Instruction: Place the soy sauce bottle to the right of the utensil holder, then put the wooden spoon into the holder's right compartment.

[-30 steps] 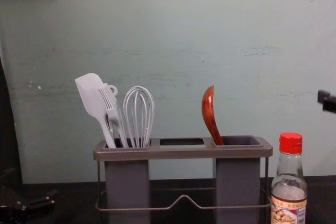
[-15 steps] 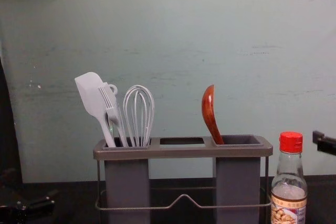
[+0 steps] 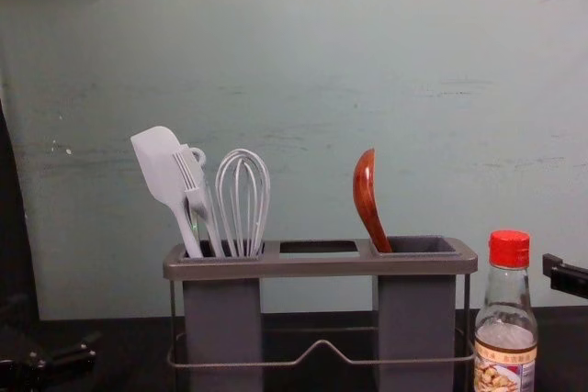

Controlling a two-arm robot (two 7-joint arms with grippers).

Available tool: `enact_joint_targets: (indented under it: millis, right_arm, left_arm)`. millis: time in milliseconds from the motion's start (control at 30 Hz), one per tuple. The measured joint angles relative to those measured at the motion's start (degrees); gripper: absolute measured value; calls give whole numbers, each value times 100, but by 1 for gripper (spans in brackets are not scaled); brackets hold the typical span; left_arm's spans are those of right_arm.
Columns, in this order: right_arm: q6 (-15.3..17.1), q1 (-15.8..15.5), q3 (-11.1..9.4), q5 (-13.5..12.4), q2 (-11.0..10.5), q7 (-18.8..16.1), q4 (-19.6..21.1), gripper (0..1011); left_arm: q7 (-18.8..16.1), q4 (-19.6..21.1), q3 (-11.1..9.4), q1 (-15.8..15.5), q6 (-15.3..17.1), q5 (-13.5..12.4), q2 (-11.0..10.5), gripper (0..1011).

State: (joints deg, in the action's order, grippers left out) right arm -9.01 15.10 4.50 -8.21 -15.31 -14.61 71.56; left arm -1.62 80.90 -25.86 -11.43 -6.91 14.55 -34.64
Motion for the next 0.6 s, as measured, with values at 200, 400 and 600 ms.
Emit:
enact_joint_targets:
  millis: [200,400,600]
  right_arm:
    - [-2,0,1,0,-1,-1,0,1002]
    - [-5,2,4,0,-4,-6,0,1003]
    - [-7,3,4,-2,-7,-11,-2,1002]
  left_arm:
    - [0,0,0,0,0,0,0,1000]
    - [0,0,0,0,0,0,0,1000]
    - [0,0,0,0,0,0,0,1000]
